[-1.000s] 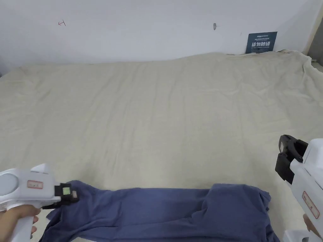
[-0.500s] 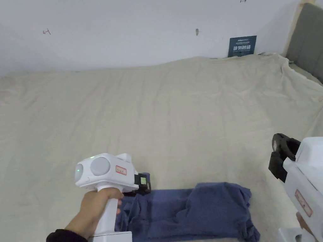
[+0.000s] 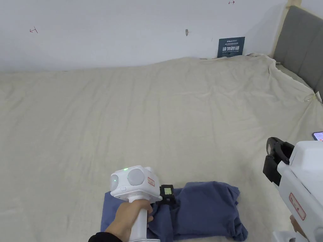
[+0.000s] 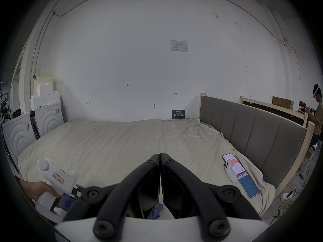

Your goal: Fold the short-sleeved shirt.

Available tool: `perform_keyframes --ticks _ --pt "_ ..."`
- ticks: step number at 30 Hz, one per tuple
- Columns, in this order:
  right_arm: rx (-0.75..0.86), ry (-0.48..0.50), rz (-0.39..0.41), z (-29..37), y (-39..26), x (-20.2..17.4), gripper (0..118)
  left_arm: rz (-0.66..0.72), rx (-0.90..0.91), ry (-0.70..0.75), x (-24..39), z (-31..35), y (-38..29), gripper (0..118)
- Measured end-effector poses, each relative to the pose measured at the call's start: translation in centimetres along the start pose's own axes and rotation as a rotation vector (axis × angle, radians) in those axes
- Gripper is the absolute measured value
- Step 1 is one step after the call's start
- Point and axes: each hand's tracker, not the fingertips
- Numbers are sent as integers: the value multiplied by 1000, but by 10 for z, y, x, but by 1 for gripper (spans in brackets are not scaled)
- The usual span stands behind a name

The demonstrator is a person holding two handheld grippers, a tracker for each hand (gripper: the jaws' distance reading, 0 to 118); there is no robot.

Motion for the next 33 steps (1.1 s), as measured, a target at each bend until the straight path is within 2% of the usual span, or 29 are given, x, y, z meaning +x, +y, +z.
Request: perform_keyframes --ticks 1,8,10,13,14,15,16,18,19,20,23,29,33 --pt "0 0 -1 0 1 0 0 0 9 -7 4 7 -1 89" --pt "14 4 -4 0 4 3 0 -9 184 -139 -7 89 1 90" --pt "18 7 -4 0 5 2 0 -8 260 -135 -19 114 -1 90" --pt "22 16 -5 -3 4 2 0 -24 403 -55 -39 140 -6 88" --pt "22 19 -6 -4 5 1 0 -24 456 -27 -47 146 -9 83" --pt "22 20 -6 -5 3 2 0 -32 490 -3 -55 149 -12 72" --pt "22 22 -7 -6 3 2 0 -37 517 13 -61 150 -14 55" --pt "20 24 -8 -7 2 2 0 -64 539 46 -75 147 -18 11" --pt "19 24 -9 -8 1 2 0 -74 550 46 -80 145 -23 4" --pt "17 24 -10 -8 0 3 0 -97 567 69 -85 142 -27 1" --pt "11 18 -11 -7 0 1 0 -129 557 128 -95 127 -35 0" --pt "-6 11 -14 -7 -5 6 0 -108 484 133 -109 81 -53 0" --pt "-17 -1 -6 -8 -12 13 0 -164 431 142 -97 51 -66 0"
